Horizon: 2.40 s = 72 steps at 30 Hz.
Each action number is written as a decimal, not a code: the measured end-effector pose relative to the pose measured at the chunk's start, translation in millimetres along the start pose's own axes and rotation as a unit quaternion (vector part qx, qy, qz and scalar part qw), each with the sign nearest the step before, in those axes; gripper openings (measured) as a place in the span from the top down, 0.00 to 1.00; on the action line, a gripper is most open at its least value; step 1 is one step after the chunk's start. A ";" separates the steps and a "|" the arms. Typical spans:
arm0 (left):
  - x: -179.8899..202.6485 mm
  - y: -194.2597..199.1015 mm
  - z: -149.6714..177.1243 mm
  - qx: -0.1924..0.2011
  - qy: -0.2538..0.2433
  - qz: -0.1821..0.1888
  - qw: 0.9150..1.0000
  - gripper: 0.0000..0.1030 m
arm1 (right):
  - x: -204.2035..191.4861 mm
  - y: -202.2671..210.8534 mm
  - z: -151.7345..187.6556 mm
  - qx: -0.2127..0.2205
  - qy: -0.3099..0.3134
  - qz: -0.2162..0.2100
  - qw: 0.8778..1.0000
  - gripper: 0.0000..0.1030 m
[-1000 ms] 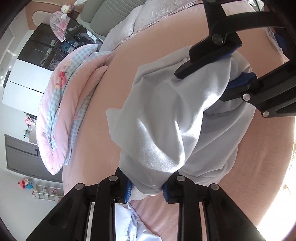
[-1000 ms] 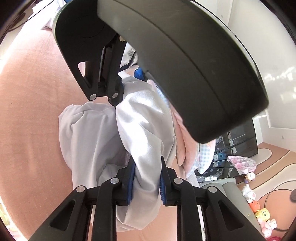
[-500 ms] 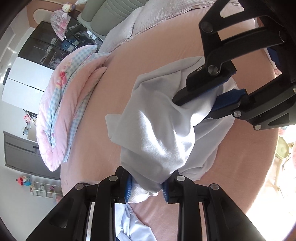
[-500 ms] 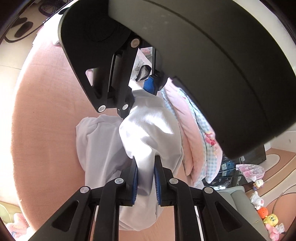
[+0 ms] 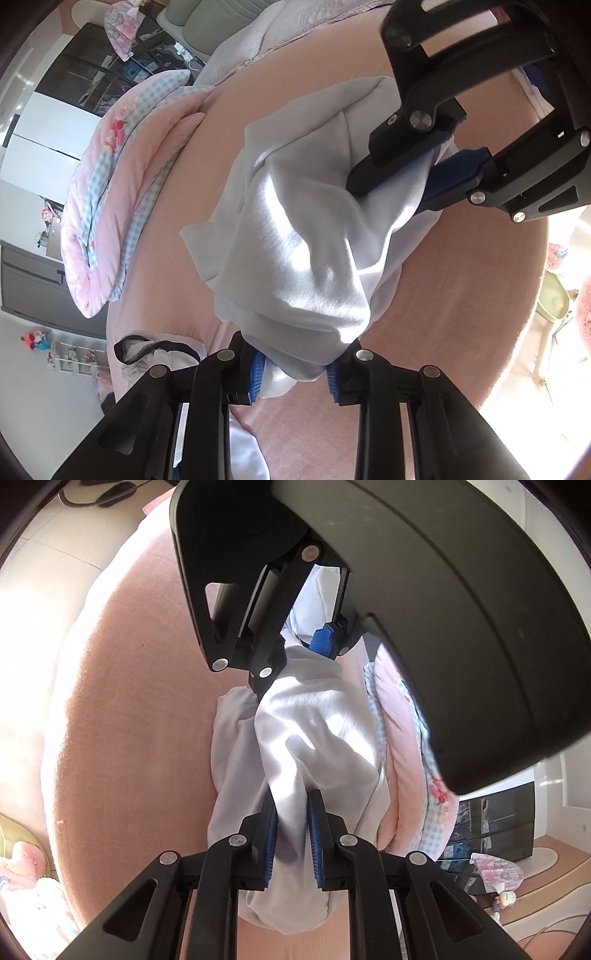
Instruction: Fold clothes
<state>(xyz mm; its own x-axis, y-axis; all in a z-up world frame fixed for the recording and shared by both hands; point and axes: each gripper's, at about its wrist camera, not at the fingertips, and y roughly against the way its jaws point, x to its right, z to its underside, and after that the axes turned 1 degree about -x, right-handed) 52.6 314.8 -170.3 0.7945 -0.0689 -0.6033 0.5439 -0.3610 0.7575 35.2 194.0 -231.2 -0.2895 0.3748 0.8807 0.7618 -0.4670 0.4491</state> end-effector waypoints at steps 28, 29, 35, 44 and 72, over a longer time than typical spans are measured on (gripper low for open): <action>-37.2 42.7 -7.5 0.038 0.087 0.063 0.994 0.37 | 58.4 19.5 34.9 -0.056 -0.069 0.022 0.996 0.33; -39.5 42.8 -8.0 0.040 0.088 0.062 0.993 0.37 | 62.8 19.3 37.0 -0.060 -0.085 0.015 0.994 0.32; -58.7 38.1 -14.7 0.049 0.115 0.069 0.990 0.37 | 98.4 1.6 60.9 -0.090 -0.200 -0.043 0.975 0.31; -101.0 7.7 -12.4 0.032 0.224 0.122 0.966 0.37 | 143.7 -36.0 120.3 -0.162 -0.429 -0.175 0.871 0.31; -153.4 -53.5 43.5 -0.018 0.445 0.315 0.838 0.37 | 78.0 -61.3 259.6 -0.133 -0.873 -0.370 0.290 0.31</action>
<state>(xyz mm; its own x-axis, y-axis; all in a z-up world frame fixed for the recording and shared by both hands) -110.2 304.2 -129.2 0.8052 0.4911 0.3323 -0.0652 -0.4837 0.8728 116.4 459.8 -229.1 0.5941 0.1778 -0.7845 0.7266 0.2997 0.6182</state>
